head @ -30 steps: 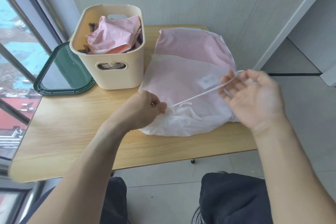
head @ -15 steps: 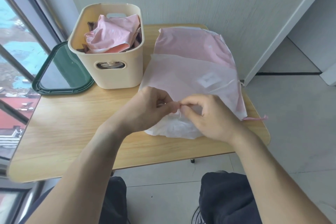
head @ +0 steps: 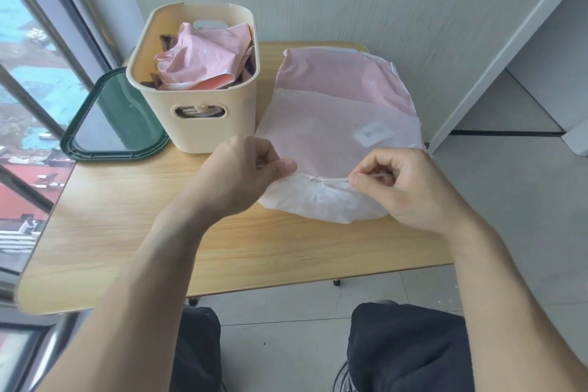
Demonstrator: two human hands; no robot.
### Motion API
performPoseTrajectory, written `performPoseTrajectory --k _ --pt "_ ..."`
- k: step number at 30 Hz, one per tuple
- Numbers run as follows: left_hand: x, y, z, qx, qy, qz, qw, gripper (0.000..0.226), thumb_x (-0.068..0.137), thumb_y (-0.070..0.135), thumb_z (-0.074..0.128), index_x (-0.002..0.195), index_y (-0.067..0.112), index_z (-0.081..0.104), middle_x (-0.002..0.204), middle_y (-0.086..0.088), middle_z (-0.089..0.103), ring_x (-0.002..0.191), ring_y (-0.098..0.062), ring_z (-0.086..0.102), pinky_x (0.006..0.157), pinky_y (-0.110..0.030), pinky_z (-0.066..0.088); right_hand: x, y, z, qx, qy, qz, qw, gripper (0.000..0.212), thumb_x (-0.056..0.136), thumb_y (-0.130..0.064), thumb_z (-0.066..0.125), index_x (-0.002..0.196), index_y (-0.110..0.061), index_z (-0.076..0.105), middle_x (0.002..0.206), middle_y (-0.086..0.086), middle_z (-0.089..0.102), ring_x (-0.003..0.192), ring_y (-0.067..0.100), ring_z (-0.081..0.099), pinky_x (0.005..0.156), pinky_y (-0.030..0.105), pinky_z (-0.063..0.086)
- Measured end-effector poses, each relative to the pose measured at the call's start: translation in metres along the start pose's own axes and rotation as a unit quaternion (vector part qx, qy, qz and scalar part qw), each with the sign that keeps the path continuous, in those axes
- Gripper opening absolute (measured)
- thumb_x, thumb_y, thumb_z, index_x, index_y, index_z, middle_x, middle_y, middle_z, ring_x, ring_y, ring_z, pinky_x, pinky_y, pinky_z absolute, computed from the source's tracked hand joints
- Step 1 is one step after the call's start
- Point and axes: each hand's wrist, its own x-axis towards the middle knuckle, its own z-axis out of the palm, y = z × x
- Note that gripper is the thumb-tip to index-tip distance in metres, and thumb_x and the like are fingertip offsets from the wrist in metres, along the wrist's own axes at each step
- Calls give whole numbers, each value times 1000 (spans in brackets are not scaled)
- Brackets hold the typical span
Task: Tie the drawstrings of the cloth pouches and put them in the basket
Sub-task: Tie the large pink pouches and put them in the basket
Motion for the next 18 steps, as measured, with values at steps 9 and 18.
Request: performPoseTrajectory --k 9,18 --pt "-5 5 -1 -151 -162 -32 975 57 103 47 42 65 4 45 52 7 34 48 -14 28 51 -27 26 -3 1 17 -50 -52 16 997 24 77 -41 85 67 -26 69 68 8 66 57 11 48 57 25 43" --pt "-9 25 2 -245 -196 -24 949 59 104 42 40 76 -4 66 48 3 49 43 -17 24 47 -27 20 -6 -4 26 -24 -97 51 994 25 82 -43 80 74 -22 70 65 0 64 58 10 50 57 25 44"
